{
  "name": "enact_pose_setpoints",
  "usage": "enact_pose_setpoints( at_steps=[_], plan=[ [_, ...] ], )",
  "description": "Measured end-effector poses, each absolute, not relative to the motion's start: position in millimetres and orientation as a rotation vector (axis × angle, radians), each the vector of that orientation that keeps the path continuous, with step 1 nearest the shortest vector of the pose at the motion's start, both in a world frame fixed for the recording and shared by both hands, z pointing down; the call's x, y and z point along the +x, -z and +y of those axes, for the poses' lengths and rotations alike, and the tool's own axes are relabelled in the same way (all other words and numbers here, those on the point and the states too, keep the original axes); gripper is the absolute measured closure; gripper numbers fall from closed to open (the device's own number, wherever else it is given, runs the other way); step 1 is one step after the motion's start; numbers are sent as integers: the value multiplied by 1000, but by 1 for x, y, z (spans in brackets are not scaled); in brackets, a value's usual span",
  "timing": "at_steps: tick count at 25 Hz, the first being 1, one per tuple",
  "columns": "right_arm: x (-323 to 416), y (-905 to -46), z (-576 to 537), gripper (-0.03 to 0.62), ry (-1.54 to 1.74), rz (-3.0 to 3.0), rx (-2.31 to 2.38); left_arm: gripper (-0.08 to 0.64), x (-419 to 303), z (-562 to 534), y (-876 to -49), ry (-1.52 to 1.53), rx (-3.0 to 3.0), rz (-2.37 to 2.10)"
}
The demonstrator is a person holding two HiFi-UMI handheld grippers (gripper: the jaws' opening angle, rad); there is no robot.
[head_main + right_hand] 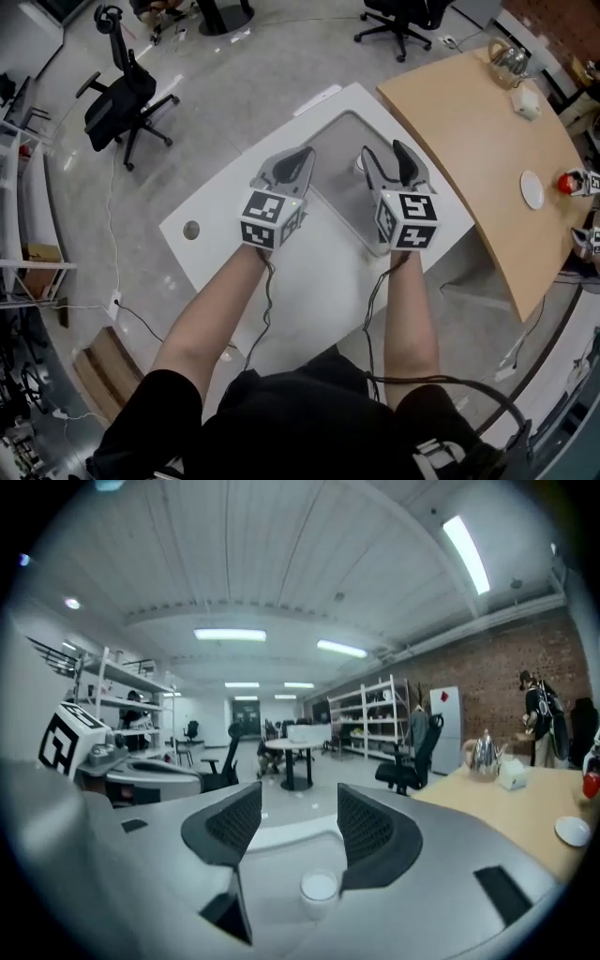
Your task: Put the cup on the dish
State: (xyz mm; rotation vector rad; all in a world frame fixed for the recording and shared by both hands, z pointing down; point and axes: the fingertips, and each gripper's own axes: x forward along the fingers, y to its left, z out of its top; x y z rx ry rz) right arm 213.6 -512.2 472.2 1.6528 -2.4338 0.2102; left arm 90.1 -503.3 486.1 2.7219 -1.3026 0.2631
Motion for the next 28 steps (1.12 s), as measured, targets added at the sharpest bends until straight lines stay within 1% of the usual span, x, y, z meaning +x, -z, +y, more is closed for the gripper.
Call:
enact_pose_setpoints(
  at_steps=[2,3,4,5,7,11,15,18,22,28],
  plan=[
    [200,-416,-470,340,-55,-2513,1684,555,72,-463,-442,-196,2771,-1310],
    [194,-393,-447,375,29,-2521,1707,555,62,-440,-420,-169,2797,-1317],
    [190,-373,-424,492,112,-2511,1736,555,52,-417,-400,-146,2823,-1325],
    [185,-355,-404,538,180,-2494,1760,555,43,-396,-382,-123,2844,-1333],
    [175,-332,-366,558,232,-2466,1790,557,26,-357,-351,-70,2858,-1359],
    [154,-312,-303,578,185,-2501,1803,555,5,-293,-317,19,2825,-1419],
    [124,-312,-262,579,155,-2562,1735,557,4,-251,-312,65,2826,-1414],
    [106,-322,-246,580,173,-2549,1666,557,1,-237,-320,121,2796,-1419],
    [86,-314,-230,580,261,-2551,1601,555,3,-227,-317,162,2787,-1429],
    [55,-310,-212,580,289,-2566,1576,555,1,-208,-322,137,2811,-1354]
  ],
)
